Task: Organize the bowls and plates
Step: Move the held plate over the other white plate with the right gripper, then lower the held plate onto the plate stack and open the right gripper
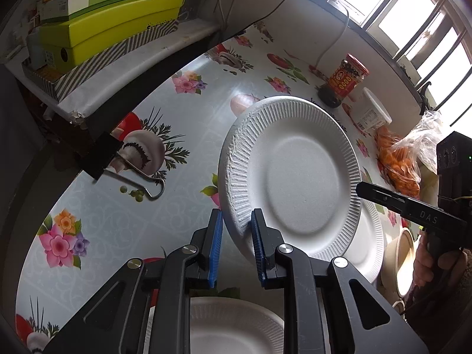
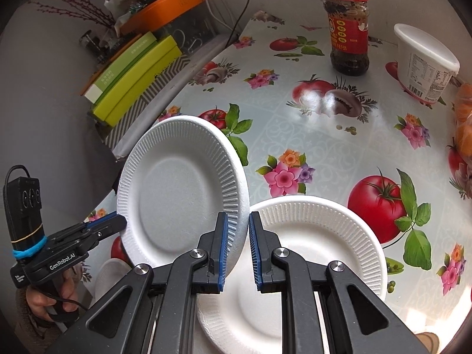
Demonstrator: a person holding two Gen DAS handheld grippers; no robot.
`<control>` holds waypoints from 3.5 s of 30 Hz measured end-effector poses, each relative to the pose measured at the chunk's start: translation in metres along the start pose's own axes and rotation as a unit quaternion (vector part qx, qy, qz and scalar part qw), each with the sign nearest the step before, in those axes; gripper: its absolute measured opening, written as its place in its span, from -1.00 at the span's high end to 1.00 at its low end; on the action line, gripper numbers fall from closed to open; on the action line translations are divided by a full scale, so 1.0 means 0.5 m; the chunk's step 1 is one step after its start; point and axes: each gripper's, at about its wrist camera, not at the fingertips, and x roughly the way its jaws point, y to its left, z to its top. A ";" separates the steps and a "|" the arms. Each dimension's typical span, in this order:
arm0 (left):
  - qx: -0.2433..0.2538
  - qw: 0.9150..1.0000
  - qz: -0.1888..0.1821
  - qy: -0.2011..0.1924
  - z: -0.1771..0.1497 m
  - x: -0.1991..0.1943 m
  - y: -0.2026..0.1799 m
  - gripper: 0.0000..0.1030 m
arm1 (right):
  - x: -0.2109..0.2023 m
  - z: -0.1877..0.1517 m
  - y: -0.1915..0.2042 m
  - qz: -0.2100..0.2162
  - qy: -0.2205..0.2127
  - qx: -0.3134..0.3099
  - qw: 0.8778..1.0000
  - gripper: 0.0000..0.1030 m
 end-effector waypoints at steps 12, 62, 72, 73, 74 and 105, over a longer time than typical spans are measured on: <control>0.005 1.000 0.002 -0.003 -0.045 -0.037 0.004 0.60 | -0.025 -0.053 0.027 0.003 0.001 -0.003 1.000 0.72; -0.009 0.999 0.034 -0.001 -0.258 -0.164 0.124 0.60 | 0.007 -0.267 0.187 0.039 0.062 -0.039 0.997 0.72; -0.012 0.999 0.037 -0.001 -0.282 -0.177 0.140 0.60 | 0.017 -0.296 0.204 0.041 0.073 -0.041 0.996 0.72; -0.011 0.999 0.038 -0.001 -0.283 -0.178 0.140 0.60 | 0.018 -0.298 0.206 0.040 0.073 -0.040 0.996 0.72; -0.011 0.999 0.040 0.000 -0.284 -0.178 0.141 0.60 | 0.018 -0.301 0.207 0.040 0.075 -0.042 0.996 0.72; -0.017 0.999 0.037 0.014 -0.305 -0.174 0.148 0.37 | 0.031 -0.319 0.232 0.018 0.079 -0.063 0.995 0.64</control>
